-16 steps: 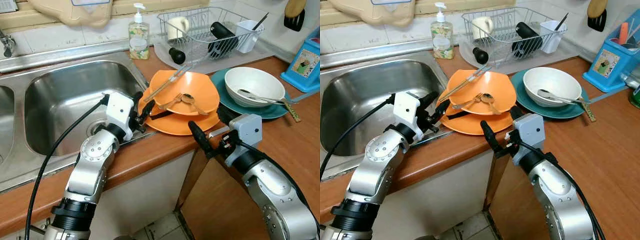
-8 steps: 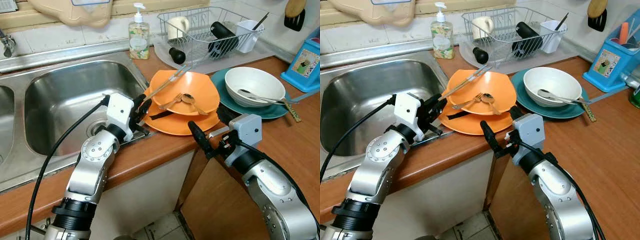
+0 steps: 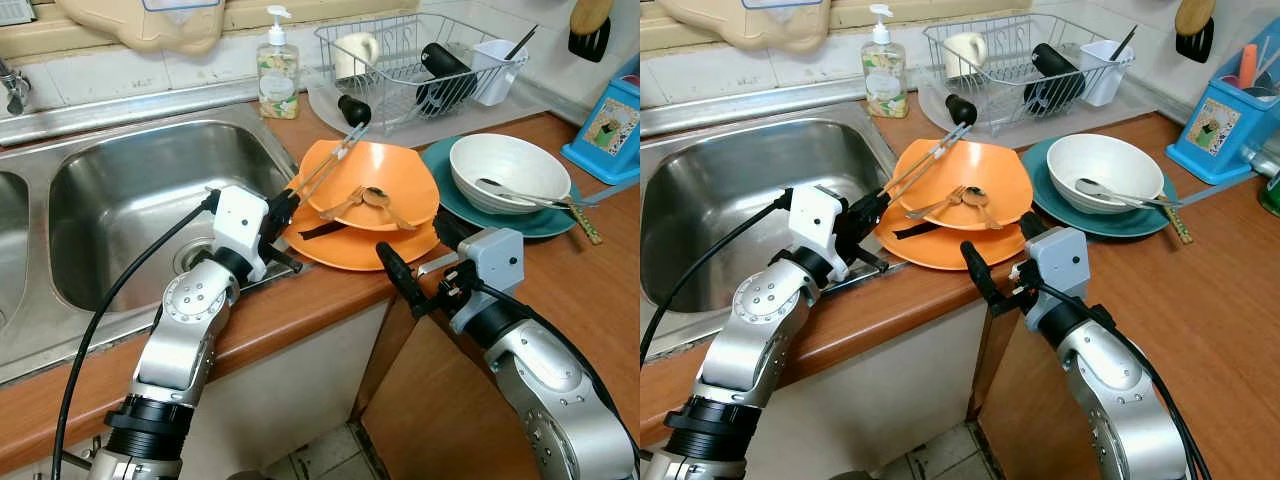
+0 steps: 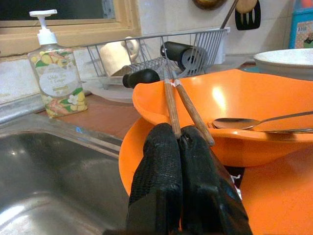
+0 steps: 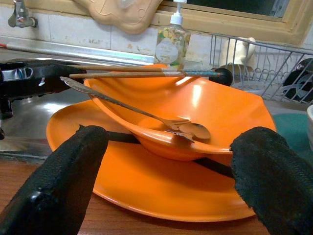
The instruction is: Kitchen organization
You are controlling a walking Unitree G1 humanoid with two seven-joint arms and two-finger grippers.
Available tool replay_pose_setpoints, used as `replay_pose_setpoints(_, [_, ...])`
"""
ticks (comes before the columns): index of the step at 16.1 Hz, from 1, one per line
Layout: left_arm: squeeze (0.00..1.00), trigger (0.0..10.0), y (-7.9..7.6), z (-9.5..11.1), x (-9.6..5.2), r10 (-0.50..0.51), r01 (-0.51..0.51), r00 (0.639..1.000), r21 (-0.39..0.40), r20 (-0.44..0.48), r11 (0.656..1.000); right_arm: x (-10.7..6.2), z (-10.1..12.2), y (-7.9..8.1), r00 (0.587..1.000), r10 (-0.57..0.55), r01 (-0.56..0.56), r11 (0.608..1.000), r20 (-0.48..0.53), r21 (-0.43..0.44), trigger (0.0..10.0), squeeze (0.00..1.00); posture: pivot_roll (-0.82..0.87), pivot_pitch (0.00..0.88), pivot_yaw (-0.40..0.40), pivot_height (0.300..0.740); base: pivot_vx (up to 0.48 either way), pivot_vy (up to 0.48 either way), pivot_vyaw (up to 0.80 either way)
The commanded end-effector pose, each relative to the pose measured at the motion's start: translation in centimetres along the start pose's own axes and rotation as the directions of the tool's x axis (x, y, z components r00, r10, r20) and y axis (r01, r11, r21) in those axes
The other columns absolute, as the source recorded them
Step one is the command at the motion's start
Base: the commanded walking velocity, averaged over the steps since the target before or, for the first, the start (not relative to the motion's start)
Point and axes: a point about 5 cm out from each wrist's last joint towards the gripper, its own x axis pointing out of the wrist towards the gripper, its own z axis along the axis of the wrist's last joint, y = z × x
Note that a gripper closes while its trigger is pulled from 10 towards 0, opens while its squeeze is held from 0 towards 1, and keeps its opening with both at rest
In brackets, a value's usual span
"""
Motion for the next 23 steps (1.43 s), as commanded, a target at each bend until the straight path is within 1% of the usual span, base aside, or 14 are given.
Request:
replay_pose_setpoints(1, [0.0,3.6,0.0,0.5,0.4,-0.002,0.002,1.0,0.013,0.017,1.0,0.0,0.4,0.0,1.0,0.006,-0.006,1.0,0.011,-0.018,10.0,0.0,-0.04,0.0,0.009,0.74,0.0,0.0,0.0])
replay_pose_setpoints(3, [0.0,3.4,0.3,0.8,0.4,0.015,-0.016,0.999,0.016,0.038,1.0,0.1,0.4,0.0,1.0,0.003,-0.003,1.0,0.016,-0.019,10.0,0.0,-0.04,0.0,0.01,0.74,0.0,0.0,0.0])
replay_pose_setpoints(6, [0.0,3.1,0.9,1.0,0.3,0.031,-0.032,0.998,0.021,0.046,0.999,0.5,0.5,0.2,1.0,0.003,-0.002,1.0,0.027,-0.017,10.0,0.0,-0.02,0.0,0.023,0.74,0.0,0.0,0.0])
replay_pose_setpoints(8, [0.0,3.1,0.8,1.3,0.4,0.022,-0.023,0.998,0.024,0.05,0.999,0.7,0.7,0.0,0.999,-0.015,0.016,1.0,0.045,-0.011,10.0,0.0,-0.01,0.0,0.025,0.74,0.0,0.0,0.0])
replay_pose_setpoints(10, [0.0,2.7,0.6,1.4,0.6,0.011,-0.012,0.998,0.022,0.056,1.0,0.6,0.6,-0.1,0.999,-0.018,0.019,1.0,0.042,-0.009,10.0,0.0,-0.01,0.0,0.02,0.74,0.0,0.0,0.0])
replay_pose_setpoints(12, [0.0,2.3,0.3,1.4,0.7,0.003,-0.004,0.998,0.014,0.058,1.0,0.6,0.7,-0.1,0.999,-0.015,0.016,1.0,0.039,-0.013,10.0,0.0,-0.01,0.0,0.021,0.74,0.0,0.0,0.0])
replay_pose_setpoints(13, [0.0,1.9,0.2,1.4,0.7,0.0,-0.001,0.998,0.013,0.058,1.0,0.6,0.7,-0.1,0.999,-0.02,0.021,1.0,0.04,-0.014,10.0,0.0,-0.01,0.0,0.027,0.74,0.0,0.0,0.0])
replay_pose_setpoints(14, [0.0,1.8,0.2,1.4,0.8,-0.004,0.004,0.998,0.012,0.058,1.0,0.5,0.7,-0.2,0.999,-0.028,0.029,0.999,0.042,-0.014,10.0,0.0,-0.01,0.0,0.027,0.74,0.0,0.0,0.0])
replay_pose_setpoints(16, [0.0,0.7,0.2,1.4,0.9,-0.008,0.007,0.998,0.011,0.059,1.0,0.4,0.7,-0.3,0.999,-0.033,0.033,0.999,0.041,-0.015,10.0,0.0,-0.02,0.0,0.032,0.74,0.0,0.0,0.0])
replay_pose_setpoints(17, [0.0,0.6,0.2,1.5,0.9,-0.009,0.008,0.998,0.012,0.06,1.0,0.4,0.7,-0.2,0.999,-0.035,0.035,0.999,0.041,-0.014,10.0,0.0,-0.02,0.0,0.034,0.74,0.0,0.0,0.0])
replay_pose_setpoints(21, [0.0,0.9,0.2,1.5,1.0,-0.012,0.011,0.998,0.013,0.059,1.0,0.5,0.7,-0.2,0.999,-0.031,0.032,0.999,0.042,-0.013,10.0,0.0,-0.01,0.0,0.03,0.74,0.0,0.0,0.0])
replay_pose_setpoints(23, [0.0,1.3,0.2,1.5,0.9,-0.01,0.009,0.998,0.012,0.06,1.0,0.6,0.7,-0.2,0.999,-0.029,0.03,0.999,0.041,-0.017,10.0,0.0,-0.01,0.0,0.029,0.74,0.0,0.0,0.0])
